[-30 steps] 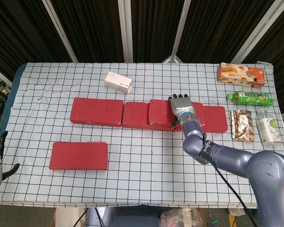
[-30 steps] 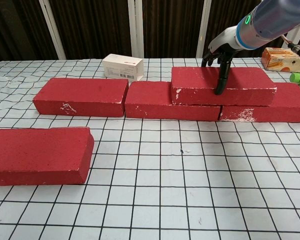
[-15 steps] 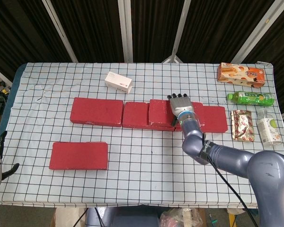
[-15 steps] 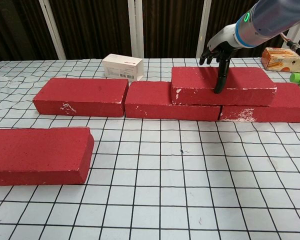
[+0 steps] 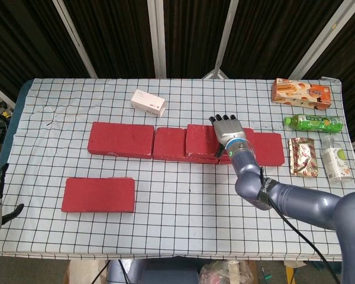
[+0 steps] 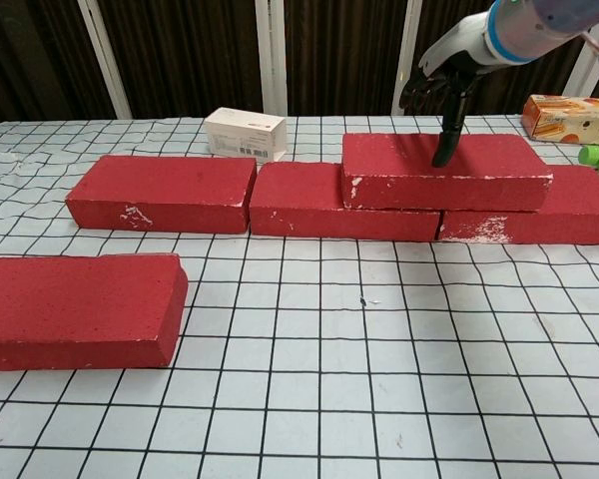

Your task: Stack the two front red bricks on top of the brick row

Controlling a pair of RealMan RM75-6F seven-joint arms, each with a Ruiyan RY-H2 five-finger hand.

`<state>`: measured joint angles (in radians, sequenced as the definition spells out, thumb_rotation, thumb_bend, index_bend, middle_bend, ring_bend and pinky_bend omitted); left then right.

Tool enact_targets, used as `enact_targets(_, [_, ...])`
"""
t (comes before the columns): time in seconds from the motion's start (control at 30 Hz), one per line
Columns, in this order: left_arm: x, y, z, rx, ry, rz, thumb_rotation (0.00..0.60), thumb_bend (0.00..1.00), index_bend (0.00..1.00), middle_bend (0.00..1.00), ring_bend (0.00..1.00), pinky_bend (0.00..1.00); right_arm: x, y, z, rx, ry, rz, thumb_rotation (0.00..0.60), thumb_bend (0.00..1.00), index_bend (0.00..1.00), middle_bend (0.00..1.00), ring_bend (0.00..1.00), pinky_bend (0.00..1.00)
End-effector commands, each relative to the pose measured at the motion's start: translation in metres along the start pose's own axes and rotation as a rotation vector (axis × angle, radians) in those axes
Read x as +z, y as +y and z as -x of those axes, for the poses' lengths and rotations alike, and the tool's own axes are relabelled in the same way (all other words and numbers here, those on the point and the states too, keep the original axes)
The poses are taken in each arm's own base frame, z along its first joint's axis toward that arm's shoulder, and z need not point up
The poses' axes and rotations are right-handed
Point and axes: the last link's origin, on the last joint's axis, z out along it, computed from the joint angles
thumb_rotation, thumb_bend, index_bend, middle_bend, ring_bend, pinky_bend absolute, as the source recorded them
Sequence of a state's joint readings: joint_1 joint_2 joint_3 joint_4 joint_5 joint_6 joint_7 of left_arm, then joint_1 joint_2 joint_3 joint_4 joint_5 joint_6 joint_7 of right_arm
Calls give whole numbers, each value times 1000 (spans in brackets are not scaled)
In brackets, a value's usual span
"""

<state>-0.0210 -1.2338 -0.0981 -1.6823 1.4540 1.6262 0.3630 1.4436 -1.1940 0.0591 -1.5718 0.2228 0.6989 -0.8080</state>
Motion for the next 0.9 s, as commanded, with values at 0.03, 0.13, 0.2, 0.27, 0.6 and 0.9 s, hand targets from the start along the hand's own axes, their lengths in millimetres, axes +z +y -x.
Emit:
enact_targets(0.03, [0,1,1,-2,-4,8,600,0,86,0,0,235,-41,26,-16,10,104,-17,600,153,0,0,0,0])
enact_targets(0.13, [-1,2,1,-9,-9,15,600,0,86,0,0,235,-71,50,-13,14,169,-18,600,153,0,0,0,0])
enact_targets(0.2, [-1,3,1,-12,-12,19,600,0,86,0,0,235,-88,65,-8,23,200,-21,600,153,0,0,0,0])
enact_targets(0.27, [-2,4,0,-19,-15,28,600,0,86,0,0,235,-104,80,1,32,230,-23,600,154,0,0,0,0])
enact_targets(0.6, [-7,13,0,-44,-30,109,600,0,85,0,0,277,-167,144,67,116,422,-38,600,154,0,0,0,0])
enact_targets(0.9, [-3,24,1,-56,-22,74,600,0,61,0,2,108,-208,178,150,202,494,-31,600,153,0,0,0,0])
